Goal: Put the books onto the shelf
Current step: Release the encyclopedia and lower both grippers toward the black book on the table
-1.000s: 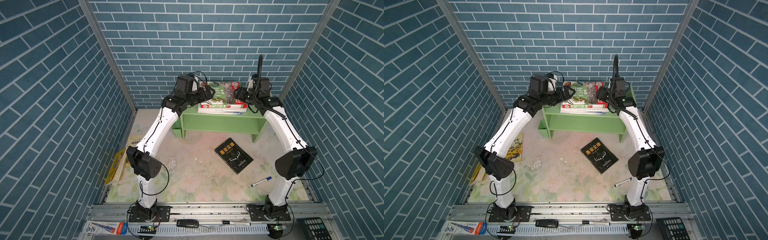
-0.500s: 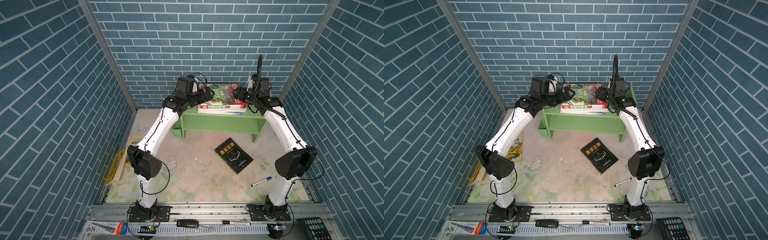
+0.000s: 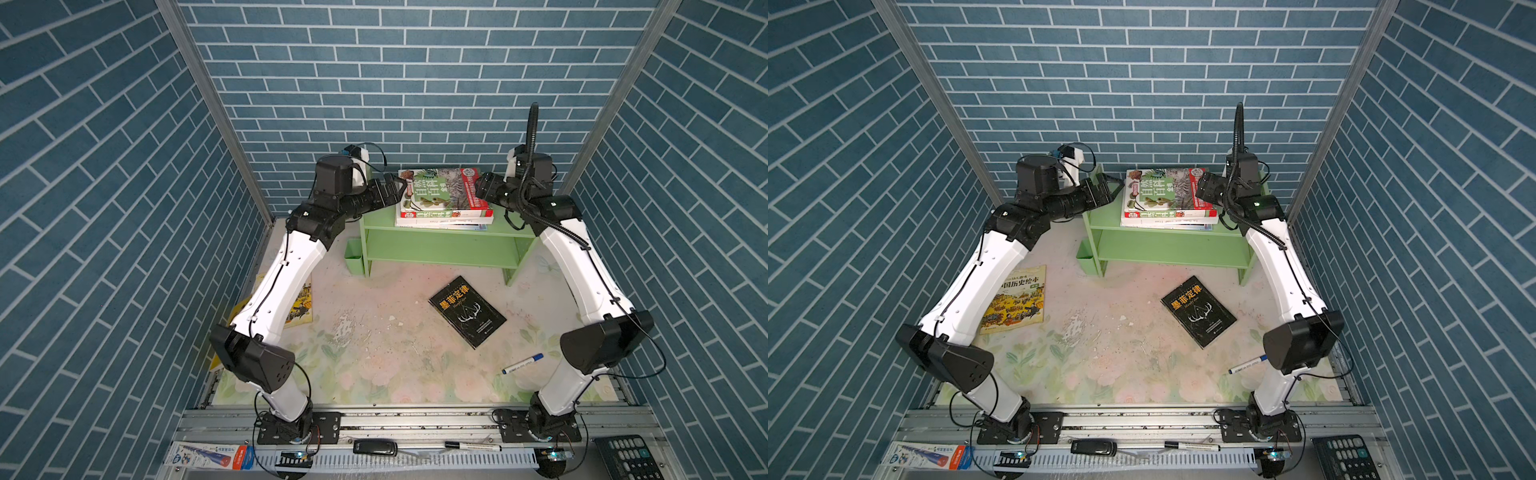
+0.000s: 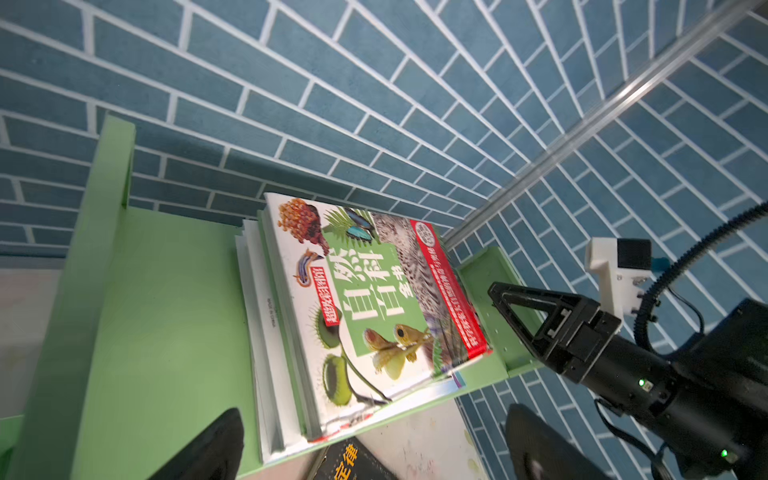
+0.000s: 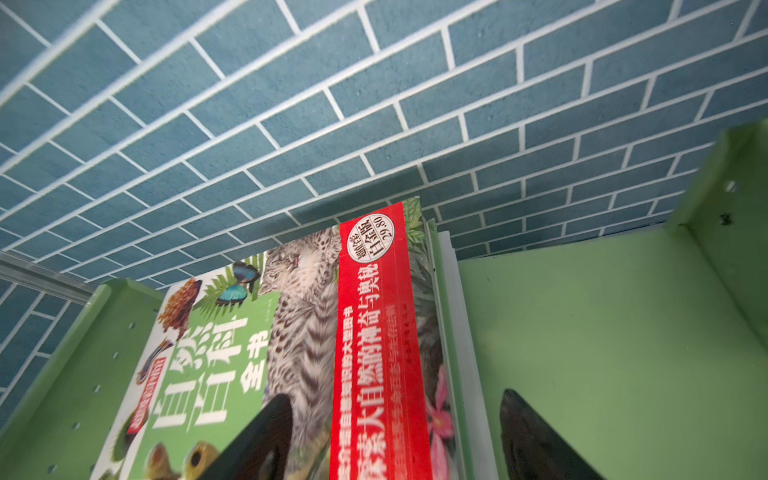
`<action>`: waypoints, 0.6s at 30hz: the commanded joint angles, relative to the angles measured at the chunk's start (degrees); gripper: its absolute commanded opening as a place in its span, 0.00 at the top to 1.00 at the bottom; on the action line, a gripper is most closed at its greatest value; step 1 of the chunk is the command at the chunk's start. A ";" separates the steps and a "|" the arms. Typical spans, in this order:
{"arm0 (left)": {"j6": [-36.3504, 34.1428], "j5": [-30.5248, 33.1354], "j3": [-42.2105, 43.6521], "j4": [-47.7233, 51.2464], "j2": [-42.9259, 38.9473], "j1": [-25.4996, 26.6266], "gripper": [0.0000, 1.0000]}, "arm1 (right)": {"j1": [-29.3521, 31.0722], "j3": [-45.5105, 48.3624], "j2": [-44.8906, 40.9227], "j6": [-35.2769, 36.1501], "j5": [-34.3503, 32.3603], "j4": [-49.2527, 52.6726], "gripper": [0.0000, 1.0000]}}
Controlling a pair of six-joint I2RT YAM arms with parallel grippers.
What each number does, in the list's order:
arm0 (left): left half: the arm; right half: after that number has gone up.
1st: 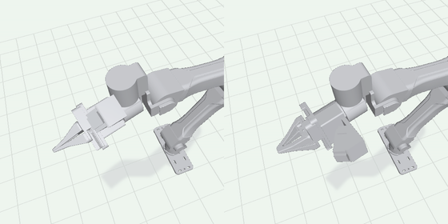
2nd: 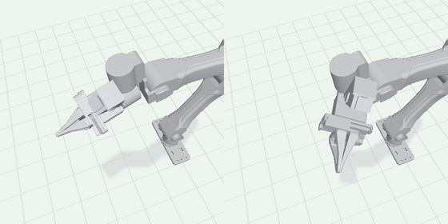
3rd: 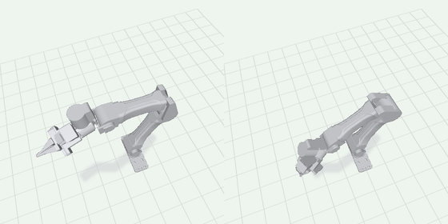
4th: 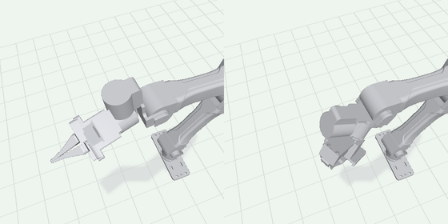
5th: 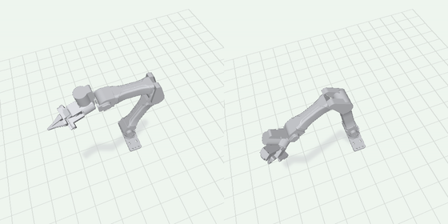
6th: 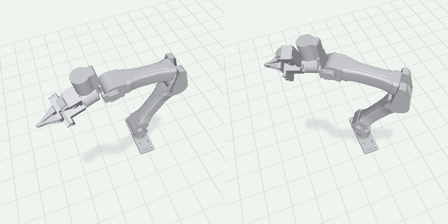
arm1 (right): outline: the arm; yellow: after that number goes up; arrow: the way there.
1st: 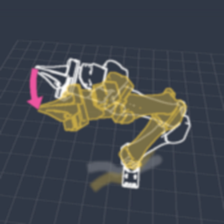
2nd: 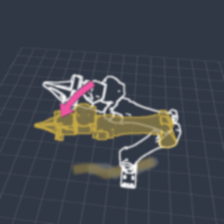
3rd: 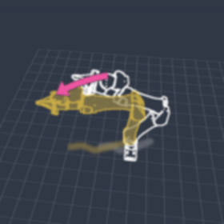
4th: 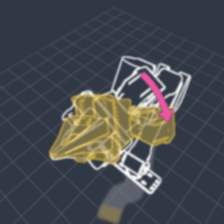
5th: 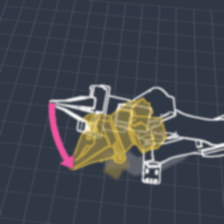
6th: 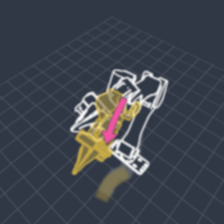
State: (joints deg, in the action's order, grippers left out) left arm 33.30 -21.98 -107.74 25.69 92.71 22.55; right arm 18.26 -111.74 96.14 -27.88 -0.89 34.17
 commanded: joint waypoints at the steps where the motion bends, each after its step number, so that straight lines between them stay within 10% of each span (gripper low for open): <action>1: -5.94 -4.99 7.48 -2.69 -5.62 1.19 0.00 | 0.22 7.19 -8.88 2.74 0.26 0.64 0.22; 11: -3.00 2.04 42.00 -7.53 -28.31 7.26 0.00 | 0.44 35.84 -32.07 2.21 4.00 4.12 0.22; 18: 8.74 18.30 63.08 -20.43 -31.44 18.48 0.00 | 0.42 58.83 -40.89 -2.66 5.63 -0.93 0.22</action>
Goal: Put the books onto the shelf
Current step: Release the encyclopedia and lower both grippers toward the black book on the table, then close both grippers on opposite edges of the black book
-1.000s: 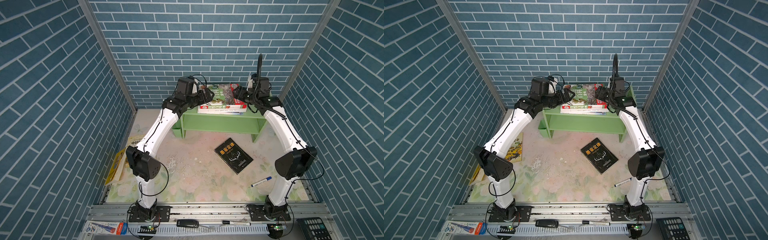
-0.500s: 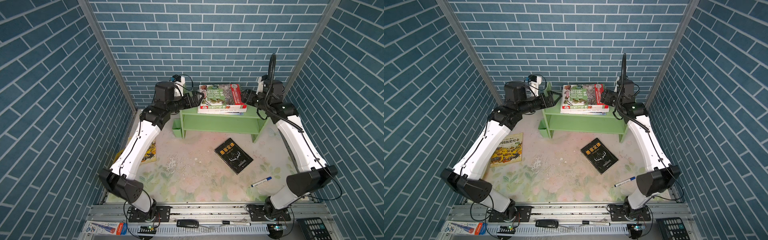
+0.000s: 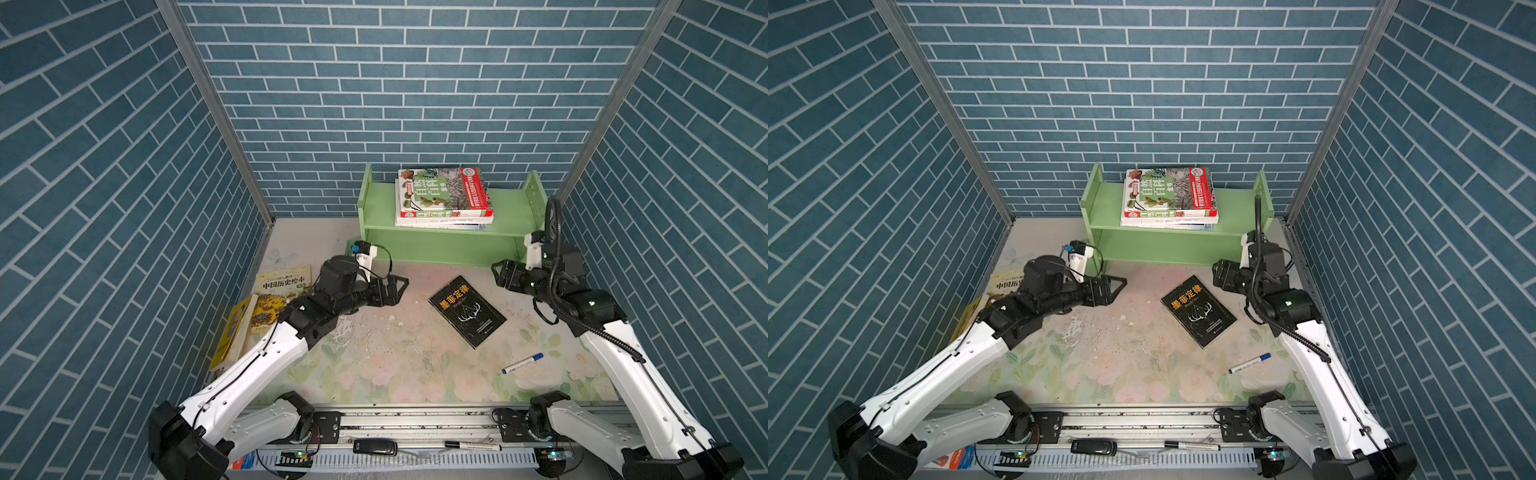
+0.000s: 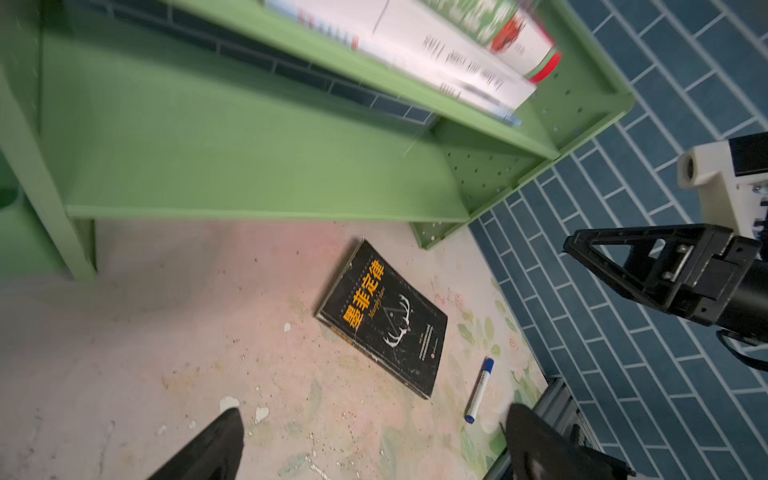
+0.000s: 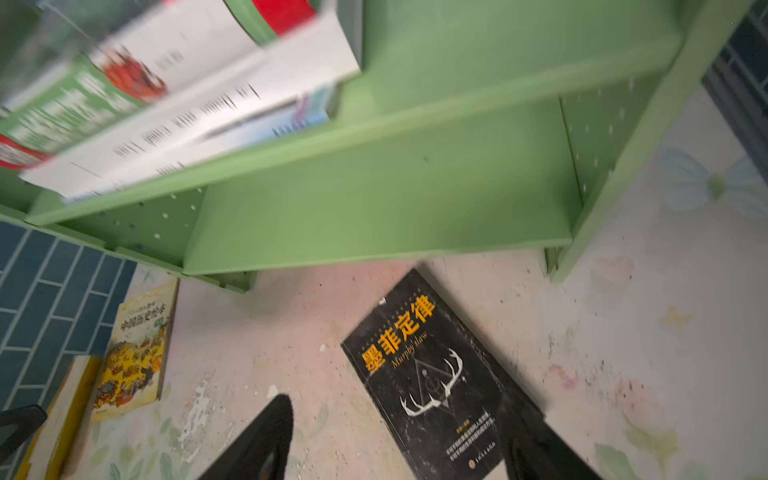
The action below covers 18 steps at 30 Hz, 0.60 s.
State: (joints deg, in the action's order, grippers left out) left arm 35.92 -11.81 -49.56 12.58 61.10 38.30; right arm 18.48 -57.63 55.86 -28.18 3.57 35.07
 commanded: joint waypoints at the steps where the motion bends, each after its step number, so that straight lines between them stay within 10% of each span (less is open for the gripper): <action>1: 8.11 9.98 7.25 -9.71 0.67 3.92 0.00 | 0.24 7.01 -0.22 -2.53 1.16 -2.37 0.22; 18: 19.63 11.75 7.98 -20.90 20.46 10.24 0.00 | -3.08 13.57 23.05 4.72 4.45 -21.17 0.14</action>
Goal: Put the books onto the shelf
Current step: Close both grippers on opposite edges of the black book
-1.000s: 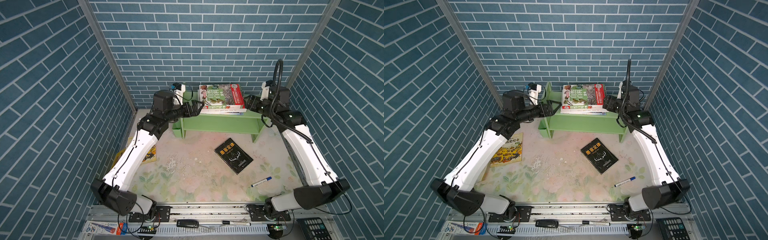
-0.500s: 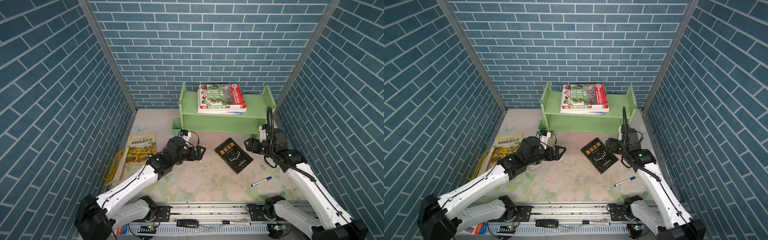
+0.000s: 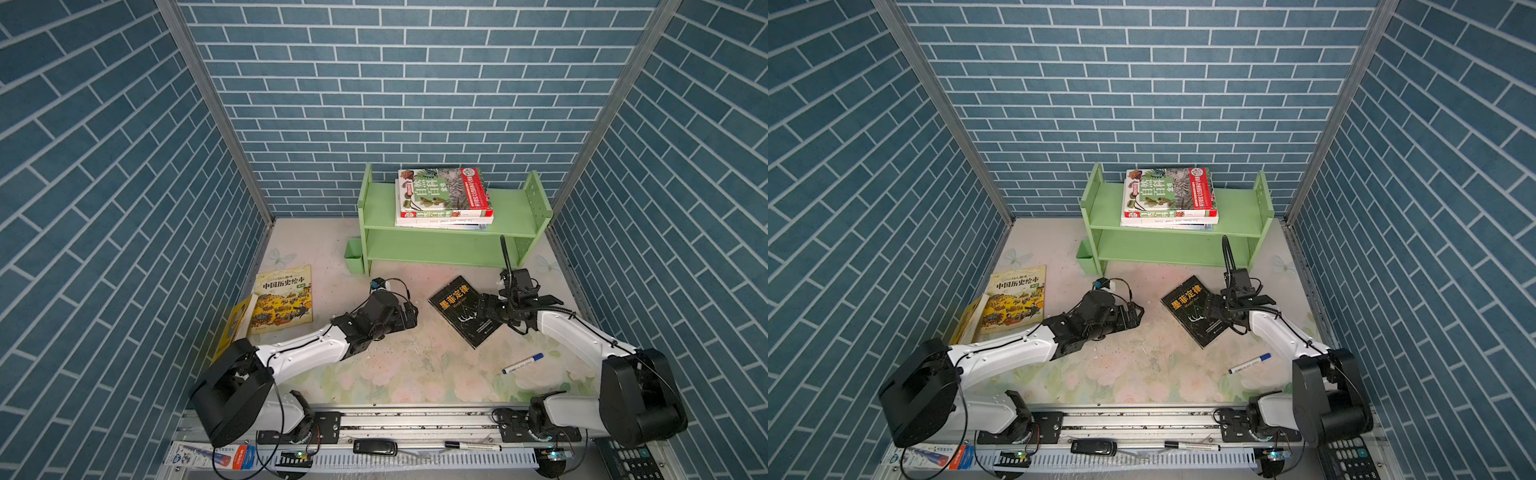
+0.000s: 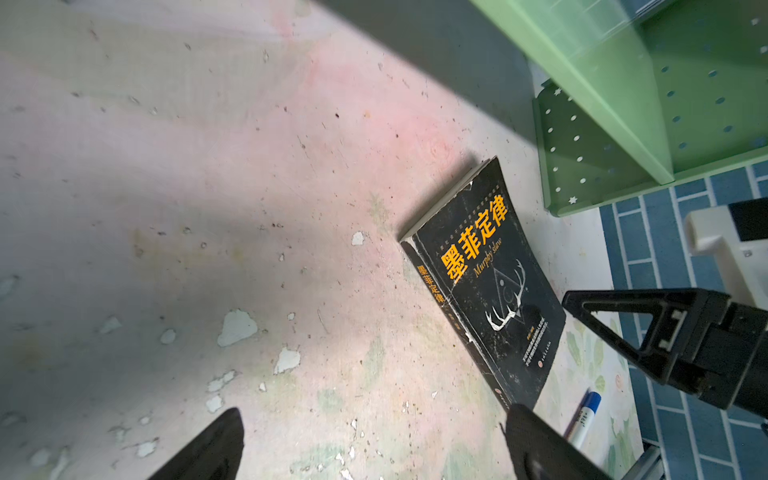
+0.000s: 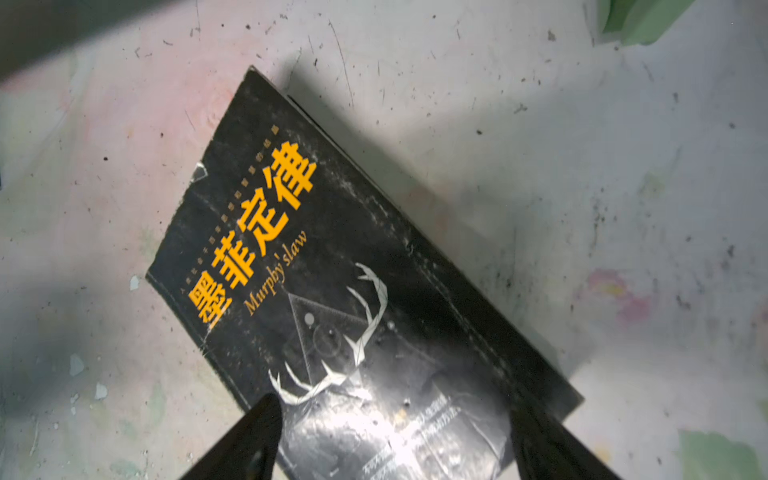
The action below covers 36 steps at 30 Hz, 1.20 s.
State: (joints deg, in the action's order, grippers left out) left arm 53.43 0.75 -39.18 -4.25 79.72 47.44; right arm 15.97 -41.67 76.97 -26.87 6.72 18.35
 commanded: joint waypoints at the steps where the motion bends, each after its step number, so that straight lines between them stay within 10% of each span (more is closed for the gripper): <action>1: 2.34 -1.07 -2.82 -4.18 2.81 1.33 0.00 | -0.67 -2.96 2.87 3.78 0.92 -4.44 0.14; 19: 7.14 -8.45 -6.63 -8.58 13.49 1.69 0.00 | -1.61 -7.16 18.21 4.68 8.44 -8.06 0.19; 36: 14.47 -7.12 -8.23 -1.86 17.22 1.51 0.05 | 9.94 2.67 15.14 -13.20 11.76 -18.18 0.24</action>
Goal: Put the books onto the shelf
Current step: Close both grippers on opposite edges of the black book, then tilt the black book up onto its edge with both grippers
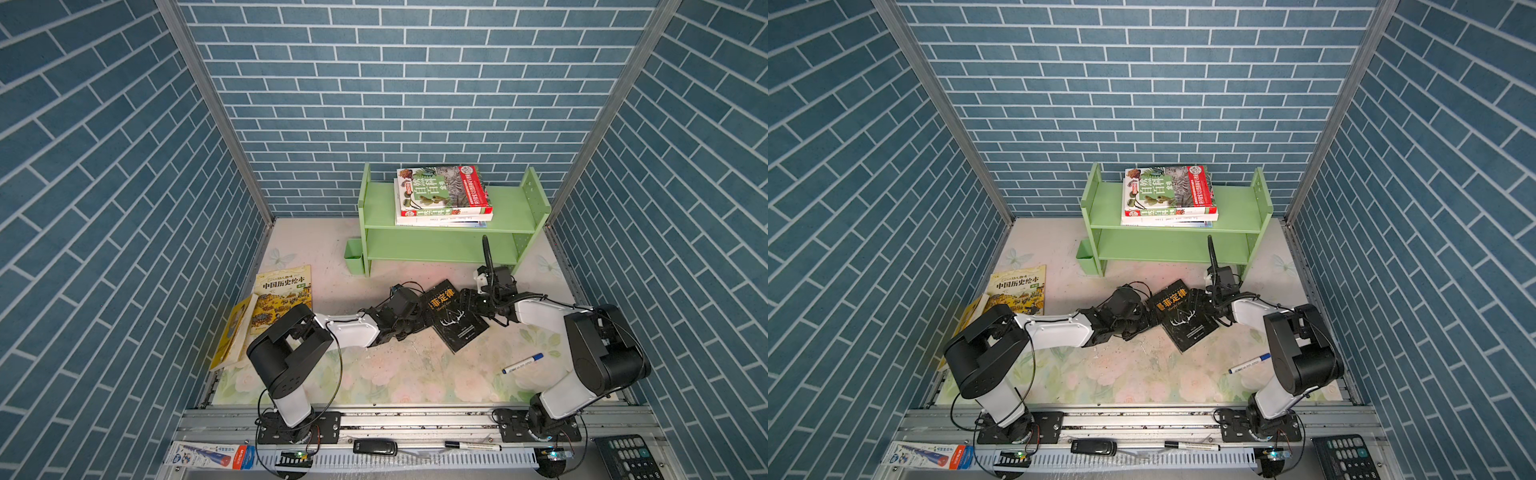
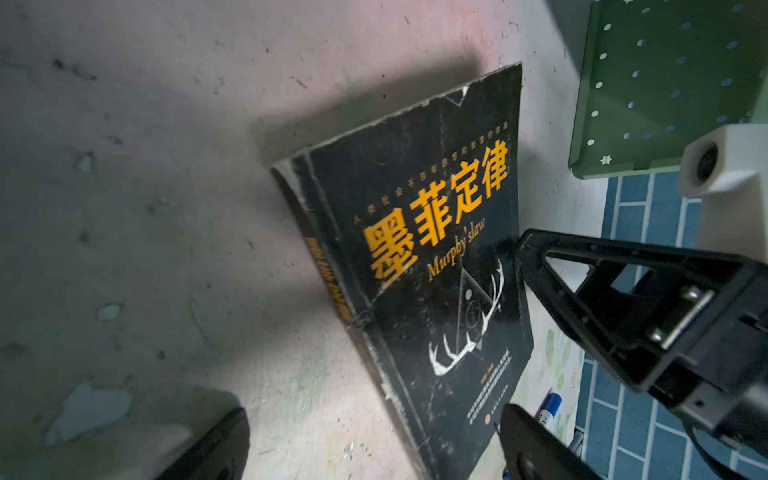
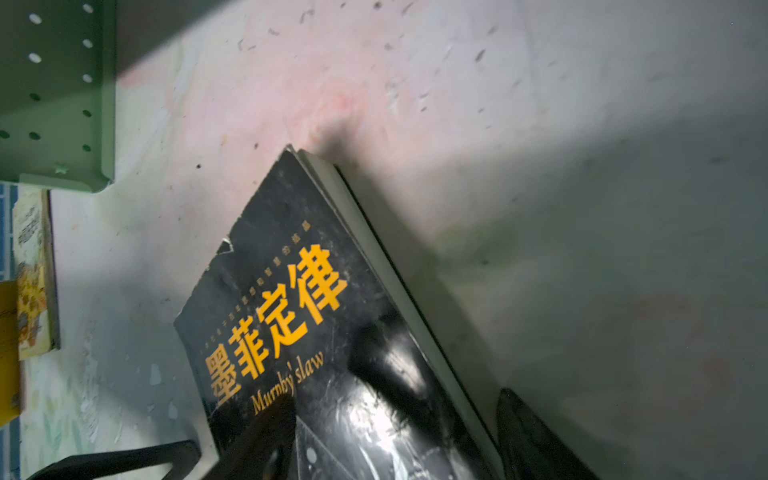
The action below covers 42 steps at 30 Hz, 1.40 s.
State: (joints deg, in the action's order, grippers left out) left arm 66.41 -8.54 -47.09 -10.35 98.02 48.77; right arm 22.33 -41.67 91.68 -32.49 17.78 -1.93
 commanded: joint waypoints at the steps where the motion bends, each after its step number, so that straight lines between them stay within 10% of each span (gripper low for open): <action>1: 1.84 2.54 -0.08 4.35 -1.36 0.18 0.05 | 4.65 3.10 0.52 -8.86 0.68 1.24 0.24; 29: 7.71 0.71 5.36 -3.59 -0.45 -1.57 0.08 | 10.01 -3.00 9.42 -8.54 -10.60 4.74 0.66; 42: 12.57 -6.59 12.55 -47.45 -0.29 -4.16 0.13 | 15.49 -1.94 16.54 -12.44 -5.46 -1.96 0.72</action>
State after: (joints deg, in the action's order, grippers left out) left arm 76.99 -11.05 -34.04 -35.86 97.17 44.62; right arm 33.10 -47.59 102.19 -40.60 5.48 -11.68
